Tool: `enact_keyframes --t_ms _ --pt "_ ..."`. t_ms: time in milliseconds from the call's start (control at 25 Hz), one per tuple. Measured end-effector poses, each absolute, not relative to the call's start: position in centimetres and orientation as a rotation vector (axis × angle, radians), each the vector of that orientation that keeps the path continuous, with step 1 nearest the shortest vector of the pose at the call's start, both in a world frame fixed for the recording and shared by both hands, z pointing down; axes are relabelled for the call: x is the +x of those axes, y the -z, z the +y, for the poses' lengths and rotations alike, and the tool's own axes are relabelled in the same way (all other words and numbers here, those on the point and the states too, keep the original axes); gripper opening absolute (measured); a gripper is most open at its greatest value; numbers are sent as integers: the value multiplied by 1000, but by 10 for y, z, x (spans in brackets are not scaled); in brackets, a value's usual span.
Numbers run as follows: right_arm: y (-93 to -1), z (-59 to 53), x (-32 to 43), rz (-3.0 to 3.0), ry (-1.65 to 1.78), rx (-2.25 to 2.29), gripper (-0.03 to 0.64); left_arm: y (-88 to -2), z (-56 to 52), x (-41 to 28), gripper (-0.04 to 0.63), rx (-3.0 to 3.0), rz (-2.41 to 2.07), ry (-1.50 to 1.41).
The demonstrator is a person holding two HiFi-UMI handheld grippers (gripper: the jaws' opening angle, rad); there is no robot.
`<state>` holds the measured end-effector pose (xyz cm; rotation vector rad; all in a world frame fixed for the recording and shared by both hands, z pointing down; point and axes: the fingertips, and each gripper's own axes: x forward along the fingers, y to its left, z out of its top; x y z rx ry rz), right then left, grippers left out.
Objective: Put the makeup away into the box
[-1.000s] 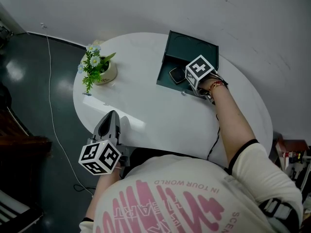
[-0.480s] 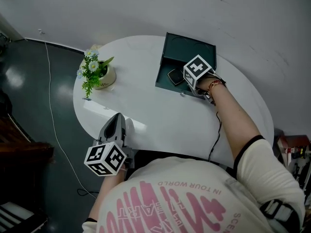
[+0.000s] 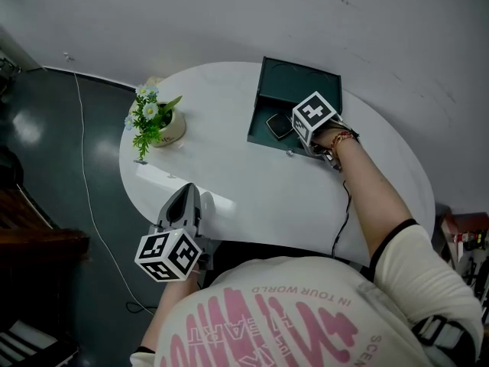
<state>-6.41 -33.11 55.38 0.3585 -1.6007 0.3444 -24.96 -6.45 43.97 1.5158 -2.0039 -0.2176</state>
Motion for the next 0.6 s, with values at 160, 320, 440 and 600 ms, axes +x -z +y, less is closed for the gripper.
enact_keyframes --t_ms 160,320,440,600 --pt "-552 -327 -68 -1632 -395 350 126 -440 -63 -255 2 1495 -2011 235" --pt "-550 -326 -67 -1651 -407 359 126 -441 -66 -256 2 1501 -2018 216" --pt "-545 -328 -69 -1678 -425 375 128 -445 -66 -250 2 1493 -2000 238" --pt "-532 -332 -73 -1748 -517 400 135 -445 -74 -250 2 1526 -1985 220"
